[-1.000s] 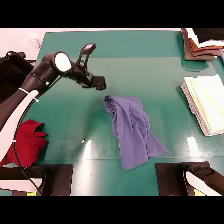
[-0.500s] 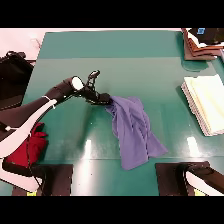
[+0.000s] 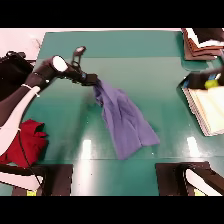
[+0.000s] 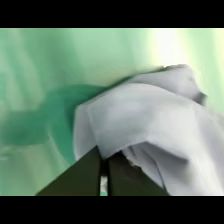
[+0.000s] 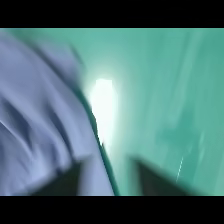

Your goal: Fold the shirts.

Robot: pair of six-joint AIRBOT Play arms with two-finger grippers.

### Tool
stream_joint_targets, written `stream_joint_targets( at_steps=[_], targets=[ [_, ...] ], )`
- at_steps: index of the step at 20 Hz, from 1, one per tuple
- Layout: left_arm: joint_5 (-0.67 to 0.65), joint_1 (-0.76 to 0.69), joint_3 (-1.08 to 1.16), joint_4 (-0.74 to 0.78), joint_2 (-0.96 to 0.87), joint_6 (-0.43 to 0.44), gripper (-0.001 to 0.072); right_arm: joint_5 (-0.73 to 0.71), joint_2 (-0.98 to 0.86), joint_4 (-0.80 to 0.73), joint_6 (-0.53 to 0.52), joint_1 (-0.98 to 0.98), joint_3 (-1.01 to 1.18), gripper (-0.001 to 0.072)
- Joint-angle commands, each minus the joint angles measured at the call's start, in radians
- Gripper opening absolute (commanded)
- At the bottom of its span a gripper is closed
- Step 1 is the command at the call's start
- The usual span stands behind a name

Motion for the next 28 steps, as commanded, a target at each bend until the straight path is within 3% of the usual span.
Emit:
stream_joint_targets(
  at_steps=[1, 3, 6, 11, 12, 13, 14, 15, 18, 21, 24, 28],
  targets=[
    [-0.074, 0.069, 0.032, 0.108, 0.05, 0.001, 0.0024, 0.006, 0.001, 0.011, -0.055, -0.112, -0.362, 0.0492],
    [-0.107, 0.079, 0.032, 0.12, 0.051, 0.002, 0.0024, -0.039, -0.038, 0.021, -0.089, -0.116, -0.511, 0.0491],
    [-0.111, 0.078, 0.032, 0.12, 0.051, 0.001, 0.0024, -0.127, -0.141, 0.158, -0.153, -0.06, -0.609, 0.0491],
    [-0.126, 0.079, 0.032, 0.12, 0.051, 0.0, 0.0025, -0.285, -0.312, 0.302, -0.174, 0.111, -0.568, 0.0488],
    [-0.129, 0.079, 0.032, 0.12, 0.051, 0.0, 0.0024, -0.289, -0.34, 0.296, -0.174, 0.143, -0.539, 0.0452],
    [-0.133, 0.078, 0.032, 0.12, 0.051, 0.001, 0.0025, -0.296, -0.365, 0.295, -0.174, 0.173, -0.509, 0.0358],
    [-0.135, 0.079, 0.032, 0.12, 0.051, 0.0, 0.0024, -0.307, -0.379, 0.294, -0.174, 0.198, -0.483, 0.0222],
    [-0.137, 0.078, 0.032, 0.119, 0.052, 0.001, 0.0024, -0.324, -0.381, 0.294, -0.175, 0.22, -0.455, 0.0035],
    [-0.147, 0.079, 0.092, 0.144, 0.119, 0.016, 0.0024, -0.285, -0.288, 0.212, -0.171, 0.219, -0.32, 0.0018],
    [-0.145, 0.079, 0.259, 0.204, 0.281, 0.065, 0.0024, -0.136, -0.103, 0.085, -0.153, 0.138, -0.065, 0.0017],
    [-0.145, 0.078, 0.419, 0.201, 0.46, 0.105, 0.0023, -0.033, 0.044, 0.057, -0.116, 0.026, 0.247, 0.0017],
    [-0.145, 0.078, 0.473, 0.201, 0.626, 0.13, 0.0023, -0.002, 0.121, 0.053, -0.096, -0.082, 0.539, 0.0016]
  ],
)
